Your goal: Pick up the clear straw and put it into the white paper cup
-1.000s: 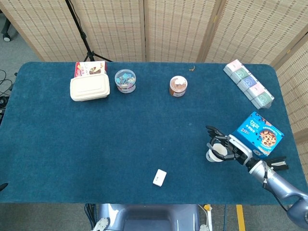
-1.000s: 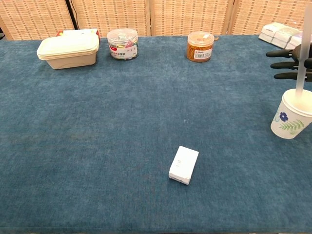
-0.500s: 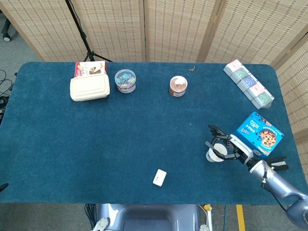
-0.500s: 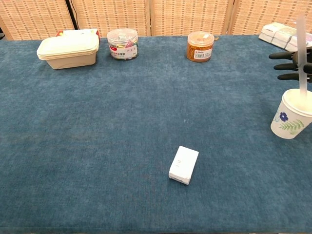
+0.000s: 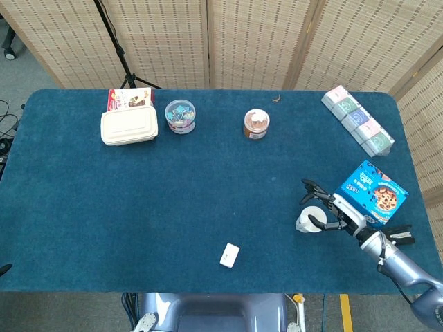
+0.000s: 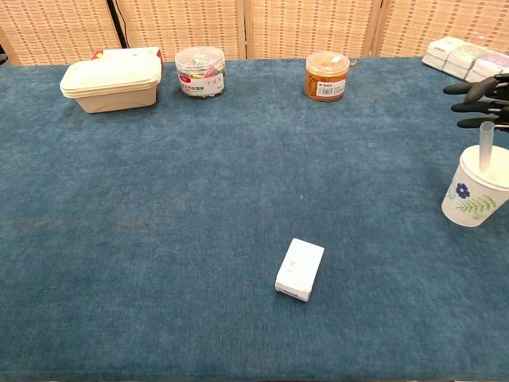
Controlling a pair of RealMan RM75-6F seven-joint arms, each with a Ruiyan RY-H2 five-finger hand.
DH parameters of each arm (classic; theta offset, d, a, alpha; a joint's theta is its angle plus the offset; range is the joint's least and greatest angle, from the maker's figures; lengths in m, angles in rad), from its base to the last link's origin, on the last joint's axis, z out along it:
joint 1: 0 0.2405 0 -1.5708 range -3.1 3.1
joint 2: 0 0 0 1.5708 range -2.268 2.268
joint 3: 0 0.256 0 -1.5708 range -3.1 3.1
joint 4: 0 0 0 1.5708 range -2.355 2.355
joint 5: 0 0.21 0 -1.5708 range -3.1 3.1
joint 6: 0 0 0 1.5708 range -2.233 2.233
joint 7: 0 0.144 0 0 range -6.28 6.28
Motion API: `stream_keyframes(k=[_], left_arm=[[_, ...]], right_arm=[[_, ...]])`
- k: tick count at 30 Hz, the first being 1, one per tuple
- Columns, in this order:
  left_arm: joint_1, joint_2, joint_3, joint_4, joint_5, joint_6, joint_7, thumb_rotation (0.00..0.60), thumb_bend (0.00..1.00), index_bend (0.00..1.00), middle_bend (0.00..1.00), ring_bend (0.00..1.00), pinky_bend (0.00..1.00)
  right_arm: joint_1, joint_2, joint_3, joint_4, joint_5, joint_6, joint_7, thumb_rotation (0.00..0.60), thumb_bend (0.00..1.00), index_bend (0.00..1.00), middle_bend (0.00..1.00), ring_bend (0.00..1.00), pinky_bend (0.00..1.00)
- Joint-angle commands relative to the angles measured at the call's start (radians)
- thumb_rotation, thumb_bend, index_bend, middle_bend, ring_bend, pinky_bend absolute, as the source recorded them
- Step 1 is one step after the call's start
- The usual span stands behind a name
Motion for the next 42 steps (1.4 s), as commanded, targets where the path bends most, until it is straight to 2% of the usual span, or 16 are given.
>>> stream_keyframes(k=[1,14,16,17,19,20,21,22,25,28,30,34,36,42], left_arm=[[0.0,0.0,0.0,0.0,0.001,0.0,0.0,0.6,0.0,0.0,0.0,0.0,0.0],[0.001,0.001,0.002,0.003,0.006,0.005,-0.006,0.6,0.0,0.0,0.0,0.0,0.0],[0.002,0.001,0.001,0.005,0.004,0.008,-0.01,0.6,0.0,0.0,0.0,0.0,0.0],[0.002,0.001,0.001,0.006,0.005,0.009,-0.011,0.6,0.0,0.0,0.0,0.0,0.0],[0.002,0.001,0.001,0.008,0.006,0.011,-0.014,0.6,0.0,0.0,0.0,0.0,0.0],[0.003,0.002,0.001,0.009,0.008,0.014,-0.015,0.6,0.0,0.0,0.0,0.0,0.0],[0.004,0.002,0.001,0.01,0.009,0.016,-0.016,0.6,0.0,0.0,0.0,0.0,0.0],[0.005,0.001,0.001,0.012,0.01,0.02,-0.019,0.6,0.0,0.0,0.0,0.0,0.0],[0.012,0.001,0.002,0.02,0.015,0.034,-0.034,0.6,0.0,0.0,0.0,0.0,0.0],[0.02,-0.002,0.003,0.03,0.021,0.05,-0.044,0.6,0.0,0.0,0.0,0.0,0.0],[0.025,-0.004,0.005,0.036,0.027,0.06,-0.049,0.6,0.0,0.0,0.0,0.0,0.0],[0.031,-0.009,0.005,0.045,0.033,0.075,-0.052,0.6,0.0,0.0,0.0,0.0,0.0],[0.032,-0.013,0.004,0.05,0.031,0.077,-0.05,0.6,0.0,0.0,0.0,0.0,0.0],[0.029,-0.016,-0.004,0.056,0.013,0.07,-0.051,0.6,0.0,0.0,0.0,0.0,0.0]], right_arm=[[-0.001,0.002,0.0,-0.002,0.004,0.001,-0.003,0.6,0.64,0.36,0.0,0.0,0.0],[-0.014,0.066,0.043,-0.055,0.051,0.051,-0.026,0.6,0.64,0.33,0.0,0.0,0.0],[-0.027,0.09,0.061,-0.069,0.076,0.065,-0.09,0.6,0.63,0.31,0.0,0.0,0.0],[-0.034,0.098,0.067,-0.081,0.089,0.066,-0.132,0.6,0.59,0.28,0.0,0.0,0.0],[-0.047,0.116,0.08,-0.103,0.12,0.06,-0.255,0.6,0.37,0.21,0.0,0.0,0.0],[-0.06,0.127,0.091,-0.123,0.147,0.06,-0.369,0.6,0.19,0.16,0.0,0.0,0.0],[-0.07,0.133,0.102,-0.141,0.171,0.062,-0.455,0.6,0.08,0.13,0.0,0.0,0.0],[-0.085,0.138,0.116,-0.163,0.207,0.065,-0.579,0.6,0.02,0.12,0.0,0.0,0.0],[-0.128,0.137,0.153,-0.225,0.314,0.094,-0.931,0.6,0.0,0.1,0.0,0.0,0.0],[-0.169,0.133,0.173,-0.283,0.376,0.149,-1.195,0.6,0.0,0.1,0.0,0.0,0.0],[-0.196,0.13,0.179,-0.324,0.396,0.193,-1.324,0.6,0.0,0.1,0.0,0.0,0.0],[-0.252,0.122,0.177,-0.391,0.398,0.29,-1.533,0.6,0.0,0.08,0.0,0.0,0.0],[-0.301,0.116,0.158,-0.444,0.382,0.36,-1.643,0.6,0.0,0.07,0.0,0.0,0.0],[-0.382,0.075,0.136,-0.486,0.329,0.464,-1.773,0.6,0.0,0.05,0.0,0.0,0.0]])
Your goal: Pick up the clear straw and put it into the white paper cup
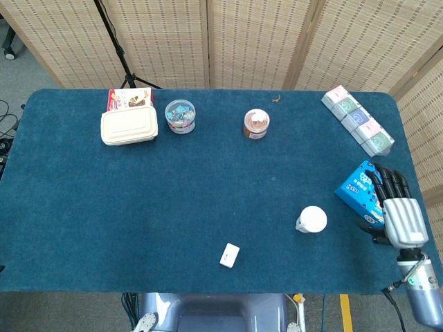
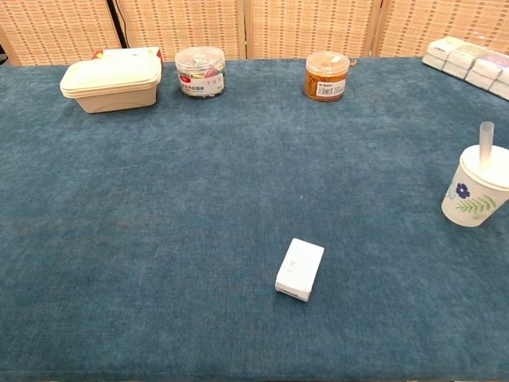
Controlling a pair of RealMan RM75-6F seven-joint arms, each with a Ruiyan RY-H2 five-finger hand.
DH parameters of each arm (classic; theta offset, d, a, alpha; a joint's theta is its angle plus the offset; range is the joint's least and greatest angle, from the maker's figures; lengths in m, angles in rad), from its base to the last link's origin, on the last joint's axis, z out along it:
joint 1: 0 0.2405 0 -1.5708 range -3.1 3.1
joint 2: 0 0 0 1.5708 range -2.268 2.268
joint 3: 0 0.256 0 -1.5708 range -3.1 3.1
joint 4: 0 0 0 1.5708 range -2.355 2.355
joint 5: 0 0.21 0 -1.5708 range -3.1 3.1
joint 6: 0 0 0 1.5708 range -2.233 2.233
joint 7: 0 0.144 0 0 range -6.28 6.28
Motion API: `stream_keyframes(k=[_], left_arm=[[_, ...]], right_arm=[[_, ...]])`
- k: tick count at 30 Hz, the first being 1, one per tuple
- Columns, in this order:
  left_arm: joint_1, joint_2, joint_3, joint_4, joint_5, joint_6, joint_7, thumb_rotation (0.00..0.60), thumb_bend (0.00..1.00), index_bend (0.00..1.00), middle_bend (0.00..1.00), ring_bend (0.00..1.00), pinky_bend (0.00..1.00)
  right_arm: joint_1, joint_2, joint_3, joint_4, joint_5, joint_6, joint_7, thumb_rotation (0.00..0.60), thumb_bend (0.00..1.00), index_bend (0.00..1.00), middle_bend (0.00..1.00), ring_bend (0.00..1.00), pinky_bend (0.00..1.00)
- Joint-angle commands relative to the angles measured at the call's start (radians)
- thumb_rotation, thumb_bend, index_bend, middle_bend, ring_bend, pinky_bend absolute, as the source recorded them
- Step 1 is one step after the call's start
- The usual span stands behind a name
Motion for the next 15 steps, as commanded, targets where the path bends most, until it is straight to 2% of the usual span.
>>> stream_keyframes(k=[1,6,15], left_arm=[[0.0,-0.001,-0.004,0.002,-0.007,0.001,0.0,0.6,0.0,0.0,0.0,0.0,0.0],[0.006,-0.005,-0.011,0.006,-0.018,0.009,0.001,0.6,0.0,0.0,0.0,0.0,0.0],[0.016,-0.008,-0.008,0.014,-0.003,0.03,-0.006,0.6,0.0,0.0,0.0,0.0,0.0]], right_arm=[[-0.088,-0.033,-0.01,-0.065,-0.017,0.103,-0.11,0.6,0.0,0.04,0.0,0.0,0.0],[-0.13,-0.029,-0.022,-0.101,-0.054,0.139,-0.186,0.6,0.0,0.01,0.0,0.0,0.0],[-0.158,0.003,-0.019,-0.136,-0.064,0.096,-0.152,0.6,0.0,0.01,0.0,0.0,0.0]])
